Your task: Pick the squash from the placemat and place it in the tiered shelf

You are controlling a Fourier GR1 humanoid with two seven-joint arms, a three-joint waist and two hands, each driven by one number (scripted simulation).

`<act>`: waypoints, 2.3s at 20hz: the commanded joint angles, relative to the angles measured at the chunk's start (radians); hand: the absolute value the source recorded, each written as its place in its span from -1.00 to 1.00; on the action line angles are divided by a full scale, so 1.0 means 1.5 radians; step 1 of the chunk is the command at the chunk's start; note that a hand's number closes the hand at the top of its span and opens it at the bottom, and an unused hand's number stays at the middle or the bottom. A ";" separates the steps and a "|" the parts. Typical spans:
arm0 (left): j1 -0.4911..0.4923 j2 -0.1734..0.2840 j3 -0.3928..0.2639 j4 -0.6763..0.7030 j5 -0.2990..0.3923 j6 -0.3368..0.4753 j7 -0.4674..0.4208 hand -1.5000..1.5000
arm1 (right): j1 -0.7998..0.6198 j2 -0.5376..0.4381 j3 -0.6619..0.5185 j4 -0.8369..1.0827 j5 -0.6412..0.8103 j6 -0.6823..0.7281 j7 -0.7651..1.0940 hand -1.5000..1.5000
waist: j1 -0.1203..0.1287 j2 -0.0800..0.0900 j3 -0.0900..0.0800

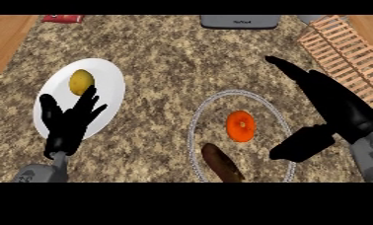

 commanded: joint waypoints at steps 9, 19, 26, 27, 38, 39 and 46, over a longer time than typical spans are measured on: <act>-0.024 -0.007 0.029 0.040 -0.009 -0.019 0.023 0.00 | -0.054 0.129 0.138 0.135 0.158 0.024 0.109 -1.00 | -0.008 0.003 -0.001; -0.002 -0.013 0.042 0.045 -0.036 -0.035 -0.006 0.00 | -0.069 0.199 0.164 0.168 0.237 0.034 0.190 -1.00 | -0.009 0.002 -0.001; 0.016 0.001 0.069 0.028 -0.019 -0.064 0.019 0.00 | -0.047 0.196 0.156 0.153 0.283 0.062 0.184 -1.00 | -0.009 0.002 -0.001; 0.017 -0.033 0.047 0.038 -0.043 -0.037 -0.001 0.00 | -0.036 0.256 0.210 0.164 0.323 0.030 0.221 -1.00 | -0.009 0.002 -0.001; 0.055 -0.046 0.049 -0.024 -0.070 -0.042 0.022 0.00 | 0.002 0.271 0.157 0.258 0.425 0.027 0.128 -1.00 | -0.005 0.002 0.000; 0.063 -0.058 0.046 -0.008 -0.075 -0.035 0.004 0.00 | -0.017 0.292 0.169 0.277 0.441 0.029 0.148 -1.00 | -0.004 0.002 -0.001; 0.031 -0.065 0.083 0.031 -0.080 -0.064 0.004 0.00 | 0.038 0.287 0.116 0.342 0.499 -0.028 -0.001 -1.00 | -0.007 0.003 0.000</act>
